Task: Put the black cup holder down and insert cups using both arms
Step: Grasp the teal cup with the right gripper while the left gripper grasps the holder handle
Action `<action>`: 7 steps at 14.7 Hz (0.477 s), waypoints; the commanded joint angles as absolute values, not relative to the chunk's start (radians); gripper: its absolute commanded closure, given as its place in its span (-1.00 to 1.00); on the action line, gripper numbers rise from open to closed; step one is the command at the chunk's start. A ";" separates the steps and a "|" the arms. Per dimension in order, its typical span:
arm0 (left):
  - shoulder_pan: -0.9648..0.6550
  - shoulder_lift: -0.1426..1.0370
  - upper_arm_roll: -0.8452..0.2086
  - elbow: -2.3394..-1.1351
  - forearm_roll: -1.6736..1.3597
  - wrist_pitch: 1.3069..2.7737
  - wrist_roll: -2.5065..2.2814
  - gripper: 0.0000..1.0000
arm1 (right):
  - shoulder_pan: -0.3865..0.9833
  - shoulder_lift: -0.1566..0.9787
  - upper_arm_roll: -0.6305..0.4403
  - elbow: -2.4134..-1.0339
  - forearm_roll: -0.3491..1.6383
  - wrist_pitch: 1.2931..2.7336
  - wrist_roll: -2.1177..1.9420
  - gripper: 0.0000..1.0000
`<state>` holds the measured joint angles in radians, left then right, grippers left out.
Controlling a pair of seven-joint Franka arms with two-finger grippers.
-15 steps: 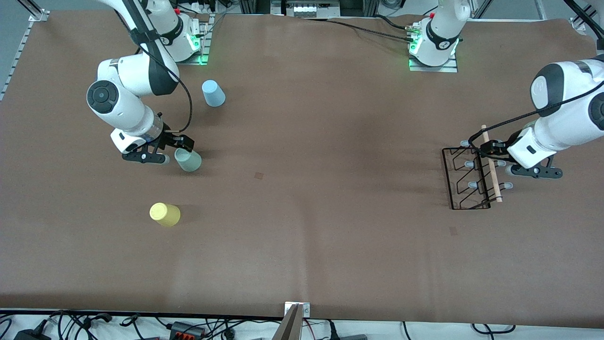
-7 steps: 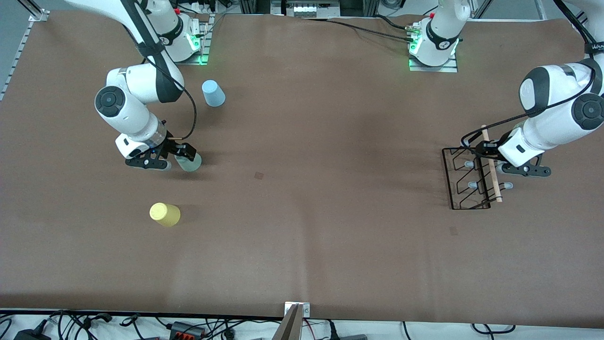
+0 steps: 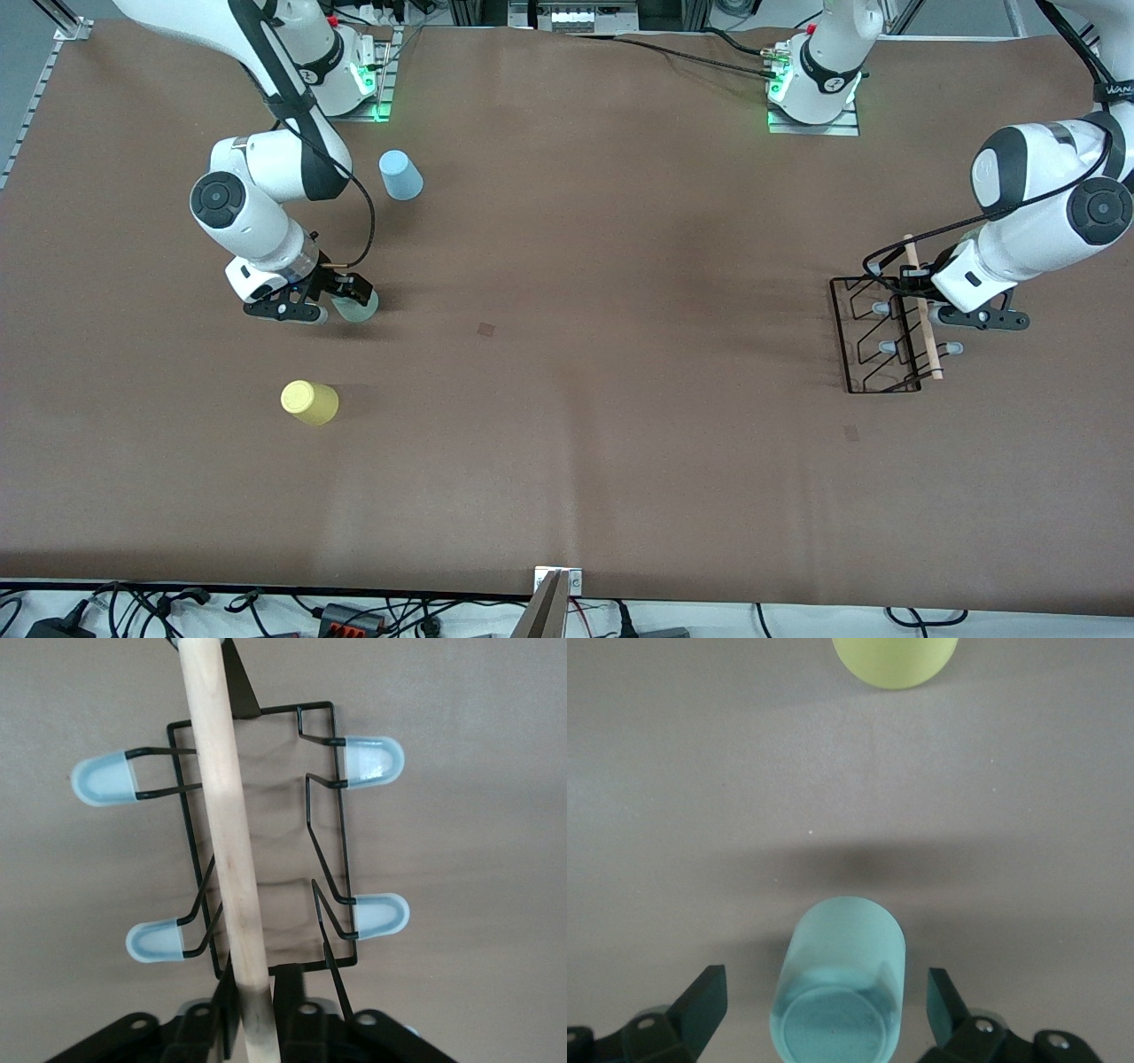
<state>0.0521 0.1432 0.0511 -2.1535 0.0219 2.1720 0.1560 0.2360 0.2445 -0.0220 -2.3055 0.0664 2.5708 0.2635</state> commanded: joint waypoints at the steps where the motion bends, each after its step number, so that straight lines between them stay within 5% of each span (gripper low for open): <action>1: 0.052 0.138 0.046 -2.163 0.029 2.189 0.137 0.90 | 0.236 0.222 -0.021 -2.358 0.064 2.606 0.262 -1.00; 4: 0.052 0.123 0.044 -2.126 0.029 2.168 0.141 0.98 | 0.236 0.224 -0.018 -2.387 0.064 2.652 0.262 -1.00; 7: 0.043 0.115 0.022 -1.976 0.029 1.946 0.138 0.98 | 0.236 0.227 -0.017 -2.387 0.064 2.655 0.262 -1.00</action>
<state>0.0480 0.1389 0.0465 -2.0935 0.0220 2.1062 0.1495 0.2363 0.2439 -0.0210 -2.3617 0.0664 2.6288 0.2635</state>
